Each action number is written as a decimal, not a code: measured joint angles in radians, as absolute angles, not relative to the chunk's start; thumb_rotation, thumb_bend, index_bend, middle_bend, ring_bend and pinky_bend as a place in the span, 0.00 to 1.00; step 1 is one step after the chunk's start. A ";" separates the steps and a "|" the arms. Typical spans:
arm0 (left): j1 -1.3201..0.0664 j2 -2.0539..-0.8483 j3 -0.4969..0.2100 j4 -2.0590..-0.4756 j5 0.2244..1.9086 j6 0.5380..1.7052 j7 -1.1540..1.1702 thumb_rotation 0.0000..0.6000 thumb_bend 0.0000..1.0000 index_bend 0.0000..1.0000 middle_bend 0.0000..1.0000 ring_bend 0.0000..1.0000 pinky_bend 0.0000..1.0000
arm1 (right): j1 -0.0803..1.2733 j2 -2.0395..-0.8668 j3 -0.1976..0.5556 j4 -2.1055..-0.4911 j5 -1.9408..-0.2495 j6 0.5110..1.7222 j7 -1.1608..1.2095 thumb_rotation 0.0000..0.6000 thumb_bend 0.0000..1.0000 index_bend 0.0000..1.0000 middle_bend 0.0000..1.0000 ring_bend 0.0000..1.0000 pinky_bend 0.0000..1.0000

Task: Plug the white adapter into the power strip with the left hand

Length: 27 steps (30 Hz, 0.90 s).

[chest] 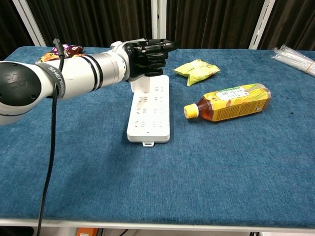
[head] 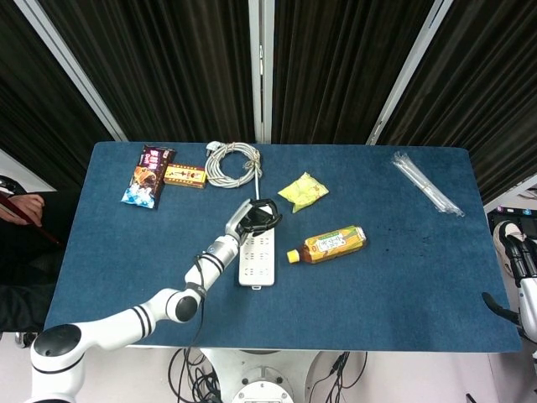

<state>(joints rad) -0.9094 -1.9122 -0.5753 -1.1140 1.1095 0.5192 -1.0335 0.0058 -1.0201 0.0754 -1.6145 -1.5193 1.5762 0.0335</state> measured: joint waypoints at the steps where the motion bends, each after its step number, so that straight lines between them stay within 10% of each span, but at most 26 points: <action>1: -0.908 -1.911 -0.577 -1.120 1.112 0.526 -1.034 1.00 0.61 0.89 0.99 0.91 0.96 | 0.005 -1.020 0.076 -1.615 -1.520 1.577 0.033 1.00 0.08 0.00 0.07 0.00 0.00; 8: -0.890 -1.847 -0.591 -1.213 1.162 0.595 -1.022 1.00 0.61 0.75 0.86 0.79 0.89 | 0.002 -1.017 0.076 -1.616 -1.526 1.586 0.038 1.00 0.08 0.00 0.07 0.00 0.00; 12: -0.867 -1.777 -0.594 -1.277 1.206 0.651 -0.993 1.00 0.58 0.60 0.70 0.61 0.65 | 0.005 -1.011 0.075 -1.613 -1.532 1.583 0.043 1.00 0.08 0.00 0.07 0.00 0.00; 20: -0.781 -1.623 -0.536 -1.340 1.303 0.819 -0.697 1.00 0.18 0.34 0.40 0.28 0.23 | 0.017 -1.000 0.076 -1.593 -1.533 1.561 0.095 1.00 0.08 0.00 0.07 0.00 0.00; 27: -0.630 -1.468 -0.454 -1.402 1.330 1.050 -0.187 1.00 0.10 0.21 0.20 0.09 0.04 | 0.032 -1.007 0.073 -1.547 -1.550 1.546 0.184 1.00 0.08 0.00 0.00 0.00 0.00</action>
